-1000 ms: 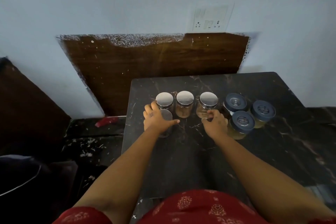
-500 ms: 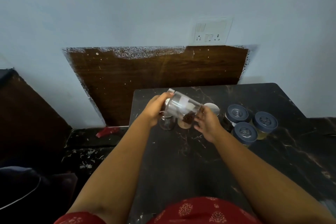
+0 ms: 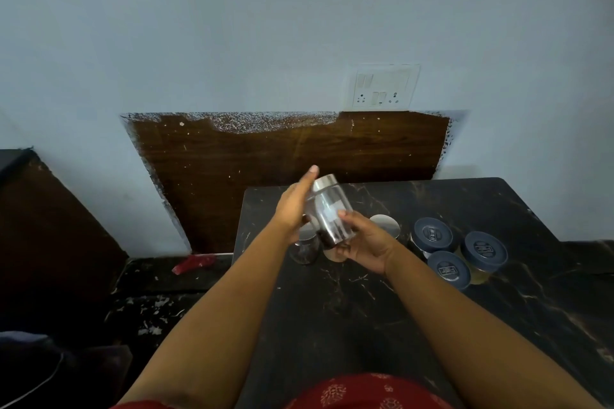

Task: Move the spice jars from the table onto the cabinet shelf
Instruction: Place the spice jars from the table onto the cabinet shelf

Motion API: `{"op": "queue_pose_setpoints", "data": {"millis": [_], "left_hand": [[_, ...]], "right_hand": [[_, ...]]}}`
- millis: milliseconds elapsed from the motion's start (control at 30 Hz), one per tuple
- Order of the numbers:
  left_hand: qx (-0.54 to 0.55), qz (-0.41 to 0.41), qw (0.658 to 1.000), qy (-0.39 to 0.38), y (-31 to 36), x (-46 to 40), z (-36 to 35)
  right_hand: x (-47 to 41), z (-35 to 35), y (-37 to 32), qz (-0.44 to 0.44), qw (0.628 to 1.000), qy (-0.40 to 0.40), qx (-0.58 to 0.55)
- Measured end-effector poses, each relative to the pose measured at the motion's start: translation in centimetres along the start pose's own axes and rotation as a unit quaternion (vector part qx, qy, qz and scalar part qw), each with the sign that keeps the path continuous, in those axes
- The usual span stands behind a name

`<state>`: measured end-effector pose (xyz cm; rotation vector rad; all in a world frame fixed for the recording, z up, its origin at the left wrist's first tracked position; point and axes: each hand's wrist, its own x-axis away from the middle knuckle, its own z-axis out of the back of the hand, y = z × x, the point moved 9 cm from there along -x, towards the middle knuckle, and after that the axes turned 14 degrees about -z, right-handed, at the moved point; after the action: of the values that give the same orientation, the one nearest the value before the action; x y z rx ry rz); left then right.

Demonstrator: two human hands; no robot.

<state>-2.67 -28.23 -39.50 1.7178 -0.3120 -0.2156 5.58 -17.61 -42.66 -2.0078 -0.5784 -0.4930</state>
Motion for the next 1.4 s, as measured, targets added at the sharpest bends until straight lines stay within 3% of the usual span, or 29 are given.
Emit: {"op": "queue_pose_setpoints", "data": {"millis": [67, 167, 267, 333, 400, 467, 533, 733, 867, 967, 1133, 1400], "left_hand": [[0.095, 0.014, 0.995, 0.011, 0.2, 0.4, -0.6], [0.134, 0.021, 0.99, -0.04, -0.5, 0.7, -2.2], [0.202, 0.041, 0.975, -0.076, -0.5, 1.2, -3.6], [0.172, 0.038, 0.981, -0.078, -0.4, 0.8, -3.4], [0.132, 0.016, 0.986, -0.096, 0.0, 0.4, -3.7], [0.16, 0.018, 0.981, -0.105, 0.2, 0.2, -4.2], [0.192, 0.04, 0.976, -0.098, 0.1, 0.0, -4.3], [0.145, 0.032, 0.988, -0.039, -0.3, -0.5, -3.8], [0.194, 0.038, 0.976, -0.089, 0.4, -0.2, -4.9], [0.237, 0.052, 0.965, -0.101, 0.1, -0.5, -4.9], [0.222, 0.041, 0.974, -0.031, 0.4, -1.3, -3.5], [0.151, 0.011, 0.988, -0.039, 1.9, -1.5, -2.9]], "right_hand": [[0.2, -0.6, -1.0, 0.026, 0.996, -0.043, -0.068], [0.1, -1.2, -2.2, 0.051, 0.989, -0.069, -0.123], [-0.3, -0.5, -3.2, 0.077, 0.996, 0.024, -0.026], [0.1, 0.4, -4.6, 0.11, 0.99, 0.085, 0.013], [0.6, 0.4, -5.6, 0.12, 0.987, 0.1, 0.042], [0.7, 0.3, -6.2, 0.116, 0.982, 0.126, 0.083], [0.9, 0.7, -6.8, 0.133, 0.975, 0.161, 0.075], [1.6, 0.8, -6.8, 0.143, 0.973, 0.18, 0.027], [1.9, 0.7, -6.4, 0.143, 0.975, 0.172, 0.005], [2.5, 1.3, -6.8, 0.155, 0.962, 0.224, 0.032], [2.6, -0.7, -6.6, 0.154, 0.974, 0.157, 0.062], [2.6, -2.1, -6.4, 0.18, 0.972, 0.128, 0.08]]}}
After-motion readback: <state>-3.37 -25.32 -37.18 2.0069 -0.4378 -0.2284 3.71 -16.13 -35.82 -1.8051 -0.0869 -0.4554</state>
